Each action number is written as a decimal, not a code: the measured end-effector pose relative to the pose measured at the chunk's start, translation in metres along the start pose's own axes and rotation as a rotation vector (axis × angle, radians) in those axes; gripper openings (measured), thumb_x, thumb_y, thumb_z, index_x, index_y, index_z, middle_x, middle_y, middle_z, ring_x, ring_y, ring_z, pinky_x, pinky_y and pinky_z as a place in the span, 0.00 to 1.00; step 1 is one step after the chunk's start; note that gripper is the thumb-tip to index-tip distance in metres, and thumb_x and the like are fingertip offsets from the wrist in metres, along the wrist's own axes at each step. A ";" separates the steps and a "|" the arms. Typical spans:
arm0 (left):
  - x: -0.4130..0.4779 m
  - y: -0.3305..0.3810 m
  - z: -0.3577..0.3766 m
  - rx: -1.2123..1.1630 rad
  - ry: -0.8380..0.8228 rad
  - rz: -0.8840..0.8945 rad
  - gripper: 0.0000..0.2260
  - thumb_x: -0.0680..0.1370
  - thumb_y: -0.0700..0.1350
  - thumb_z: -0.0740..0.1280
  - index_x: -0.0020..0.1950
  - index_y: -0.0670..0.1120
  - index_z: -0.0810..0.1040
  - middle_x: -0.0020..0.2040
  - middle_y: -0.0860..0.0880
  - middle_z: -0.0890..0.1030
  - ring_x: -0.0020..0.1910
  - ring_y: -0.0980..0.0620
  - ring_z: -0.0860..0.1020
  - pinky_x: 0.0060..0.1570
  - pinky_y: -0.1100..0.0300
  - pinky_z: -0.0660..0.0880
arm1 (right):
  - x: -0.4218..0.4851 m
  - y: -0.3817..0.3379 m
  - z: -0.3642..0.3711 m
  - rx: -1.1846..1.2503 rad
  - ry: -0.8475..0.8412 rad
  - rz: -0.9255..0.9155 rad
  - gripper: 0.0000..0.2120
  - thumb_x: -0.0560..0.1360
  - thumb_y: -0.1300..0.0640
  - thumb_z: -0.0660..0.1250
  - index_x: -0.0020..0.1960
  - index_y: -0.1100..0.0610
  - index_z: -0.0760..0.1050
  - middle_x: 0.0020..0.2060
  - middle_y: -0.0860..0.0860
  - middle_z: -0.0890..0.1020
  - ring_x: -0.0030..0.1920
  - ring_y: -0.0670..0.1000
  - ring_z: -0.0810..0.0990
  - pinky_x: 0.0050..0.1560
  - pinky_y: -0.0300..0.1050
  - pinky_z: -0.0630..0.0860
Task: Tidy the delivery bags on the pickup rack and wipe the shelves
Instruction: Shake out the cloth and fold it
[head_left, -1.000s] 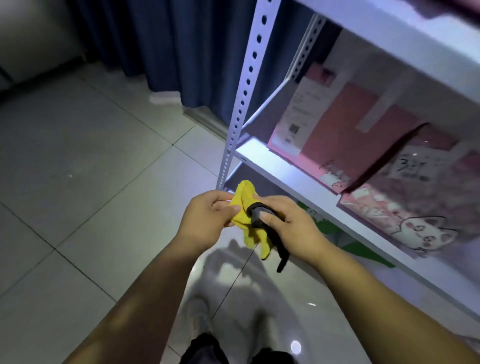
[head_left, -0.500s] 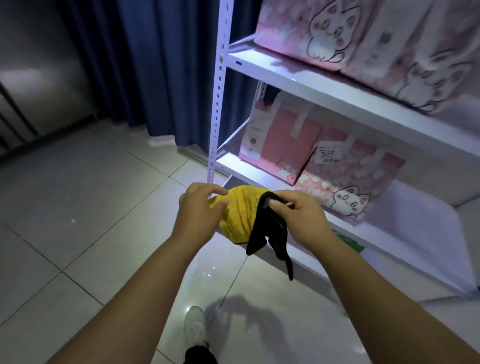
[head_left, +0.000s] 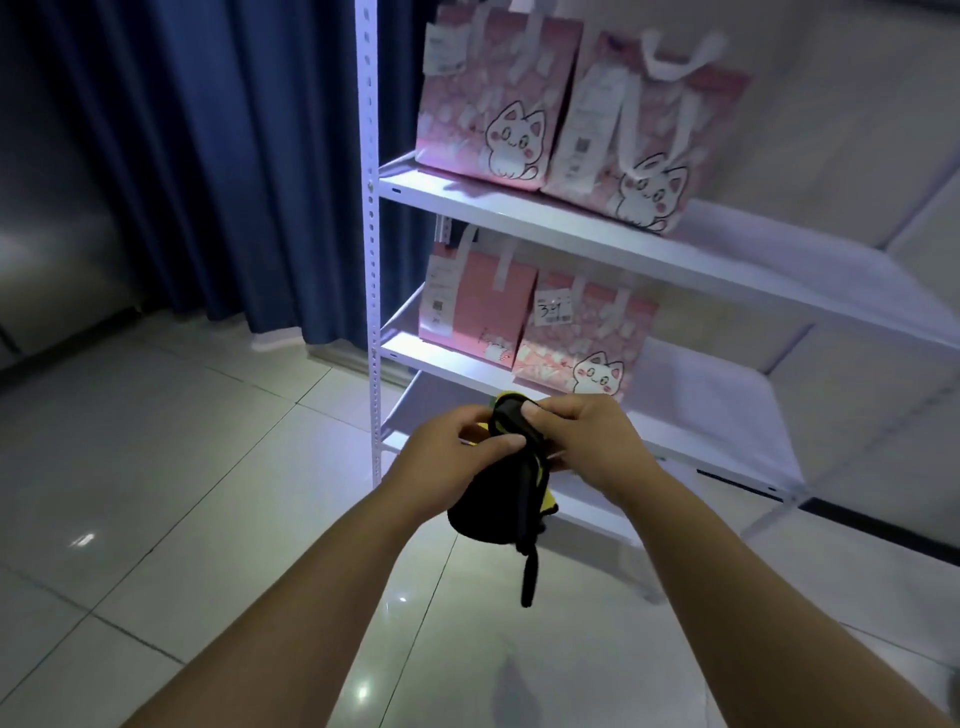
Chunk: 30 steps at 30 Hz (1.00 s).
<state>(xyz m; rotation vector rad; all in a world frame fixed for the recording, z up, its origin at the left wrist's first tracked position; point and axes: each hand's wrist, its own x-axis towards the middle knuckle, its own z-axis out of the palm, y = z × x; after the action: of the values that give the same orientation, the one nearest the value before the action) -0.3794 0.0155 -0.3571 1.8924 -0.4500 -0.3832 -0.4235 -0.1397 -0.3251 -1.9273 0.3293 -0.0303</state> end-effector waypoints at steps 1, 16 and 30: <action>-0.005 0.002 -0.003 -0.017 -0.005 0.004 0.10 0.73 0.52 0.70 0.53 0.54 0.79 0.49 0.53 0.81 0.49 0.56 0.78 0.50 0.59 0.76 | -0.007 -0.002 0.001 0.007 -0.004 0.009 0.09 0.77 0.57 0.66 0.44 0.58 0.83 0.35 0.57 0.84 0.37 0.55 0.83 0.39 0.45 0.81; -0.079 -0.009 -0.085 0.298 -0.078 0.162 0.08 0.77 0.43 0.64 0.47 0.56 0.80 0.42 0.61 0.79 0.39 0.63 0.75 0.40 0.67 0.71 | -0.098 -0.021 0.068 -0.514 0.242 -0.069 0.09 0.79 0.51 0.59 0.48 0.54 0.75 0.41 0.50 0.79 0.44 0.51 0.76 0.44 0.45 0.71; -0.099 -0.006 -0.105 0.522 -0.252 0.241 0.07 0.77 0.49 0.64 0.49 0.49 0.79 0.45 0.52 0.80 0.45 0.52 0.76 0.42 0.62 0.71 | -0.137 -0.029 0.069 -0.609 0.241 -0.051 0.09 0.78 0.51 0.62 0.47 0.54 0.78 0.41 0.50 0.80 0.43 0.50 0.77 0.44 0.43 0.73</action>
<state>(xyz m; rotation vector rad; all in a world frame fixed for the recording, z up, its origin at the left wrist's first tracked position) -0.4159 0.1505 -0.3214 2.2641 -1.0153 -0.3678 -0.5368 -0.0337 -0.3058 -2.5437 0.4897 -0.2189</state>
